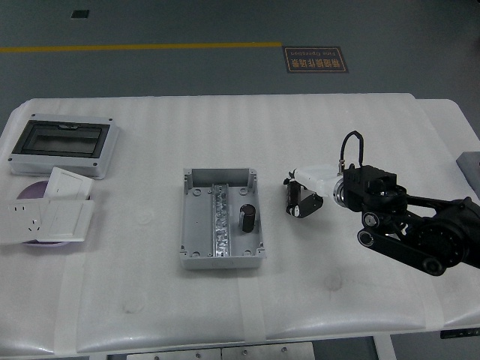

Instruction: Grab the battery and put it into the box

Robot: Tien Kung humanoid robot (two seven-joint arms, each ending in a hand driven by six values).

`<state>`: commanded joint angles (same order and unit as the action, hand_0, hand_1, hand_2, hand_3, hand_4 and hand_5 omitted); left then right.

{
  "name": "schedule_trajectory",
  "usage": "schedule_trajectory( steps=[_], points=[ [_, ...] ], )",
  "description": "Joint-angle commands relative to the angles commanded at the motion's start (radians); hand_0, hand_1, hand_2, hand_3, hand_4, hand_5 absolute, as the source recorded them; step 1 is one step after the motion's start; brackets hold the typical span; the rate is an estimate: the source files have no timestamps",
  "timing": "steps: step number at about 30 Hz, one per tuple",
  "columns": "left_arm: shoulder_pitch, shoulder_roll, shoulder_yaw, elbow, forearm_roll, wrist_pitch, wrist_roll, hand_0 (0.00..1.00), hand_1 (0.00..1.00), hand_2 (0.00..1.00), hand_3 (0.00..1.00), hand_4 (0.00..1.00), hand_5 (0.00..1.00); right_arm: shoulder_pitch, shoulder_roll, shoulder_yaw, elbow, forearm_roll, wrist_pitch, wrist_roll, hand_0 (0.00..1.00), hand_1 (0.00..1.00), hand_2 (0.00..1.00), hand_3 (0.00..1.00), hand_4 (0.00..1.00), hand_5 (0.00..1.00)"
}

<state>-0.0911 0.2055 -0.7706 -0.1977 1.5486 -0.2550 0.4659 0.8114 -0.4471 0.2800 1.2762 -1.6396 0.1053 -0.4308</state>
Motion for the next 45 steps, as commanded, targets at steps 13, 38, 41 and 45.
schedule_trajectory(
  steps=[13, 38, 41, 45],
  points=[
    [0.0, -0.002, 0.008, -0.001, -0.006, 0.008, -0.008, 0.648, 0.589, 0.544, 0.583, 0.376, 0.029, -0.008, -0.024, 0.036, 0.052, -0.048, -0.021, -0.003, 0.571, 0.519, 0.479, 0.62, 0.465, 0.193],
    [0.021, 0.0, -0.022, 0.0, 0.022, 0.001, 0.0, 0.647, 0.59, 0.541, 0.581, 0.393, 0.053, -0.2, 0.104, 0.227, 0.27, 0.129, -0.271, 0.2, 0.738, 0.725, 0.767, 0.883, 0.539, 0.249],
    [0.021, 0.0, -0.02, 0.0, 0.02, 0.001, 0.001, 0.647, 0.59, 0.541, 0.581, 0.393, 0.053, -0.2, 0.104, 0.224, 0.263, 0.123, -0.267, 0.209, 0.738, 0.725, 0.767, 0.883, 0.539, 0.249],
    [0.019, 0.001, -0.02, 0.001, 0.02, 0.0, 0.001, 0.648, 0.589, 0.541, 0.581, 0.388, 0.048, -0.199, 0.103, 0.221, 0.254, 0.114, -0.267, 0.214, 0.77, 0.751, 0.789, 0.951, 0.56, 0.26]
  ],
)
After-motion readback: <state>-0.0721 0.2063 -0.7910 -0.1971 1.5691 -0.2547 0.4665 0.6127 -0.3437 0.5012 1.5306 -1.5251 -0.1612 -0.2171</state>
